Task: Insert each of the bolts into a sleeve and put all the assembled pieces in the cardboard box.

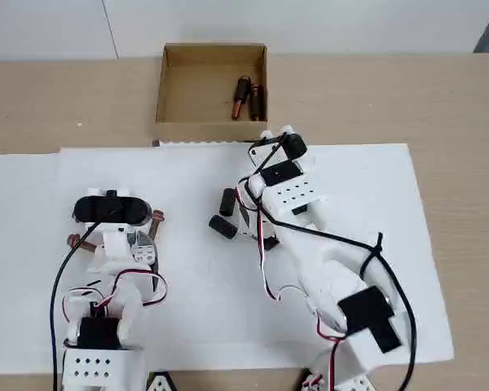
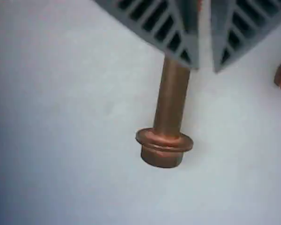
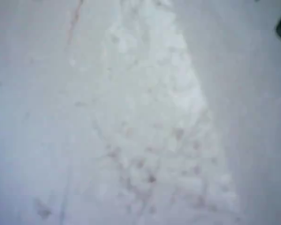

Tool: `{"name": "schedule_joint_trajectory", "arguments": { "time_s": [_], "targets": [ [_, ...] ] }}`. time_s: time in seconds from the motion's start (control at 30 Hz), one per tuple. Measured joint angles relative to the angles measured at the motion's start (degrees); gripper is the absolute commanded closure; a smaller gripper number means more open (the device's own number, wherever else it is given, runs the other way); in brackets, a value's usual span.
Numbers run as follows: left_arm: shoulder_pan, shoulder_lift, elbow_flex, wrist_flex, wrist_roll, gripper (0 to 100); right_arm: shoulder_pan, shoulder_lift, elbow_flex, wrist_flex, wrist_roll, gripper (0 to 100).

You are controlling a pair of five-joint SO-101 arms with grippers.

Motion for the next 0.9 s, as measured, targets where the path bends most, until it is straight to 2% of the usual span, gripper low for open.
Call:
{"name": "schedule_joint_trajectory", "arguments": {
  "time_s": [0.7, 0.9],
  "targets": [
    [0.0, 0.0, 0.0, 0.0, 0.0, 99, 0.0, 5.71, -0.53, -3.34, 0.09, 83.1],
    [0.0, 0.0, 0.0, 0.0, 0.0, 99, 0.44, 5.71, -0.44, -3.34, 1.49, 96.0]
  ]
}}
